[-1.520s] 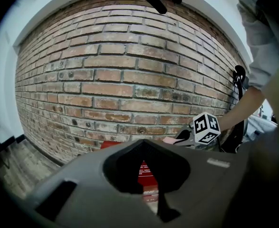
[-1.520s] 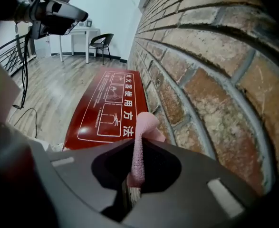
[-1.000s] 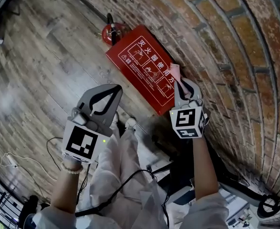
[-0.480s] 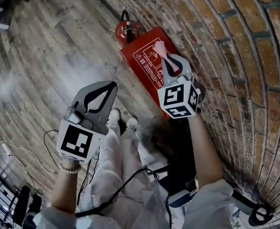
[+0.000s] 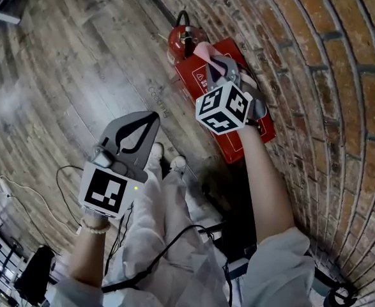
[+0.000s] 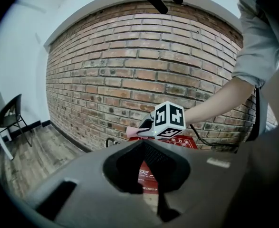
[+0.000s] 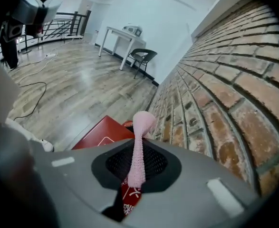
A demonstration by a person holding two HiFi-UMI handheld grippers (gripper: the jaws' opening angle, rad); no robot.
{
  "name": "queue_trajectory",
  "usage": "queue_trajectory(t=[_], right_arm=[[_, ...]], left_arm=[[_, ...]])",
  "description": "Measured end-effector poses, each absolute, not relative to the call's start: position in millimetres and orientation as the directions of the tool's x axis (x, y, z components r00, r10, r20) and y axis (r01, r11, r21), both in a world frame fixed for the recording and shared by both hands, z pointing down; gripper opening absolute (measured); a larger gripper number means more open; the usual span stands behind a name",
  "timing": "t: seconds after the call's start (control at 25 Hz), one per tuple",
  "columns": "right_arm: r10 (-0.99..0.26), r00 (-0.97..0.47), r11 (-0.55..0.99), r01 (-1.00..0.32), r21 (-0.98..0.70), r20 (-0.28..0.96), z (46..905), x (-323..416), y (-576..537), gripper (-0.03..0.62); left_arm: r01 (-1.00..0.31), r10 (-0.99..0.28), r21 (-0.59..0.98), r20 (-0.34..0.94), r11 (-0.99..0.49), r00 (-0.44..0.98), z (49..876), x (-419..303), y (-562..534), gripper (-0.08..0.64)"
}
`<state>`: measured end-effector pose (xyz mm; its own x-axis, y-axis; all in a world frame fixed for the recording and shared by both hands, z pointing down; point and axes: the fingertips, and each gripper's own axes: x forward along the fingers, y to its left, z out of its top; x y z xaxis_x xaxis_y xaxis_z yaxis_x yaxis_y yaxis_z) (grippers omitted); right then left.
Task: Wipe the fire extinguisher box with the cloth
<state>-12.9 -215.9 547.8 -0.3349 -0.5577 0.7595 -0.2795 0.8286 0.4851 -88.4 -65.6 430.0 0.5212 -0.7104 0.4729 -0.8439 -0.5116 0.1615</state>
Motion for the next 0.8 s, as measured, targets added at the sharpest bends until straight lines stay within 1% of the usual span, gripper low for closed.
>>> queue_trajectory(t=[0.28, 0.8], right_arm=[[-0.514, -0.301, 0.844, -0.341, 0.413, 0.803, 579.1, -15.9, -208.8, 0.028], [-0.501, -0.306, 0.826, -0.448, 0.341, 0.810, 584.0, 2.3, -198.9, 0.028]], left_arm=[[-0.851, -0.713, 0.164, 0.481, -0.499, 0.511, 434.5, -95.8, -64.4, 0.000], [-0.841, -0.701, 0.174, 0.482, -0.512, 0.526, 435.4, -87.3, -65.0, 0.000]])
